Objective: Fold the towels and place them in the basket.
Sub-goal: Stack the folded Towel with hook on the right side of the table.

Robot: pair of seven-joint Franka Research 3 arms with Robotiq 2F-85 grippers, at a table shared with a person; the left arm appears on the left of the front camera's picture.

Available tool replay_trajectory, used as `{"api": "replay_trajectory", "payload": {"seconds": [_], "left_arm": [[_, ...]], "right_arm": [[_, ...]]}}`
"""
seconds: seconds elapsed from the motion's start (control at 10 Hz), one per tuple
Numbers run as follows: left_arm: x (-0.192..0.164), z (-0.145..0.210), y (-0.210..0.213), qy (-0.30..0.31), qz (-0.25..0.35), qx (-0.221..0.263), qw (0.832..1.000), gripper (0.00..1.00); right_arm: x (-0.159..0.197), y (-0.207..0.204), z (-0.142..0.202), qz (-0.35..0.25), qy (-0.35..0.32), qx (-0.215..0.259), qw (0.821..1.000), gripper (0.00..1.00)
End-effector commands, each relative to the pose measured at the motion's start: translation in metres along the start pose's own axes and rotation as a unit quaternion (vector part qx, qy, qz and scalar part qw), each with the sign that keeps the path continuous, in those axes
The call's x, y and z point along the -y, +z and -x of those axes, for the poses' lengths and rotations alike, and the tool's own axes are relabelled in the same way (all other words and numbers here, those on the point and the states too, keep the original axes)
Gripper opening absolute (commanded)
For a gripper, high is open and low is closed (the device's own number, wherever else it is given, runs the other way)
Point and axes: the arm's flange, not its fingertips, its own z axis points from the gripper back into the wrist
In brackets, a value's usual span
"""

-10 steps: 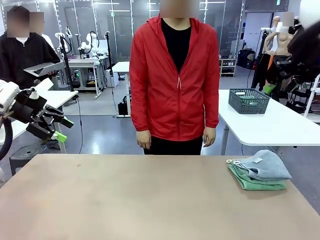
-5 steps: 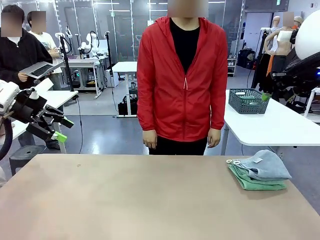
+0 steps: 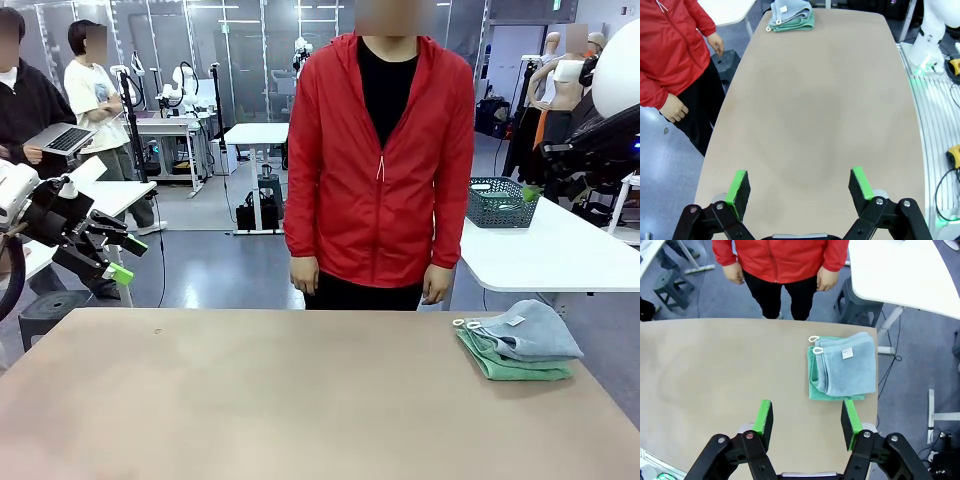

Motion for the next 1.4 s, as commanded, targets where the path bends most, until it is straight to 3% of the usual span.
{"api": "replay_trajectory", "payload": {"seconds": [0.0,1.3], "left_arm": [[0.0020,-0.0004,-0.0007,0.000,-0.007,0.000,1.000,1.00],[0.0020,-0.0004,-0.0007,0.000,-0.007,0.000,1.000,1.00]], "right_arm": [[0.0001,0.0014,0.0013,0.001,0.003,-0.002,1.000,0.69],[0.0001,0.0014,0.0013,0.001,0.003,-0.002,1.000,0.69]]}}
